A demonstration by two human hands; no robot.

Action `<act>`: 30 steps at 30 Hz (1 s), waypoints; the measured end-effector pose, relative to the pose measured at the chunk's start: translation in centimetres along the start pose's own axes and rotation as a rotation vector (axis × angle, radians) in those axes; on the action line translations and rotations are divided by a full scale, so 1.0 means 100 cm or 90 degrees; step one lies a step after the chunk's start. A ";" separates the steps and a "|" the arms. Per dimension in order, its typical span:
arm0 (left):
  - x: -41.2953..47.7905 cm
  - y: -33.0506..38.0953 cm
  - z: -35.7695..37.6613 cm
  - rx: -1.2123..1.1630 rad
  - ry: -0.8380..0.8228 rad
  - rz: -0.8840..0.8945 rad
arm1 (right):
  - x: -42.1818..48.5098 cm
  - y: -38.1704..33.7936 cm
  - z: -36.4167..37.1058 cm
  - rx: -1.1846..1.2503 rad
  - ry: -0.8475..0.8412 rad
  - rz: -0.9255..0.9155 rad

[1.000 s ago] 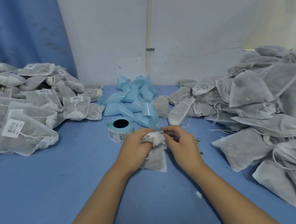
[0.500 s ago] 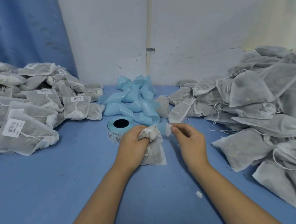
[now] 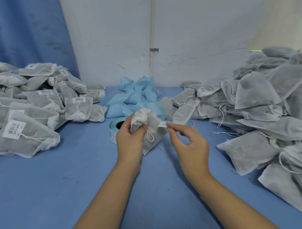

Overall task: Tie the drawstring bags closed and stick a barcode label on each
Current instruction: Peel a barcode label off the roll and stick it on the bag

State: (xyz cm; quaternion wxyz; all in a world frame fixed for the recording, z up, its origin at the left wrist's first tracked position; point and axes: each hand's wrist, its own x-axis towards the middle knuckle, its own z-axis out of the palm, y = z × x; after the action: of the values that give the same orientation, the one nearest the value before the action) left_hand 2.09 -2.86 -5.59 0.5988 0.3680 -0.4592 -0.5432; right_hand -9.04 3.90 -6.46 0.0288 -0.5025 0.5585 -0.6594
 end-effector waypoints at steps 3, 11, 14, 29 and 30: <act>0.001 -0.001 0.002 -0.066 0.015 -0.041 | -0.004 -0.003 0.003 -0.096 -0.007 -0.215; 0.006 -0.001 0.002 -0.139 0.048 -0.051 | -0.007 -0.001 0.007 -0.161 -0.042 -0.303; 0.006 0.000 0.003 -0.149 0.061 -0.047 | -0.007 0.000 0.008 -0.187 -0.035 -0.309; 0.002 0.001 0.007 -0.116 0.072 -0.009 | -0.010 -0.002 0.008 -0.252 -0.097 -0.233; 0.002 0.002 0.007 -0.114 0.070 -0.007 | -0.010 -0.002 0.008 -0.263 -0.112 -0.222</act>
State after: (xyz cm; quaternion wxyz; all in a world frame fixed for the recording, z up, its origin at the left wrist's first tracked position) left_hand 1.46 -2.98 -5.15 0.6504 0.3454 -0.3731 -0.5643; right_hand -7.90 4.04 -7.01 -0.1397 -0.6414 0.5816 -0.4804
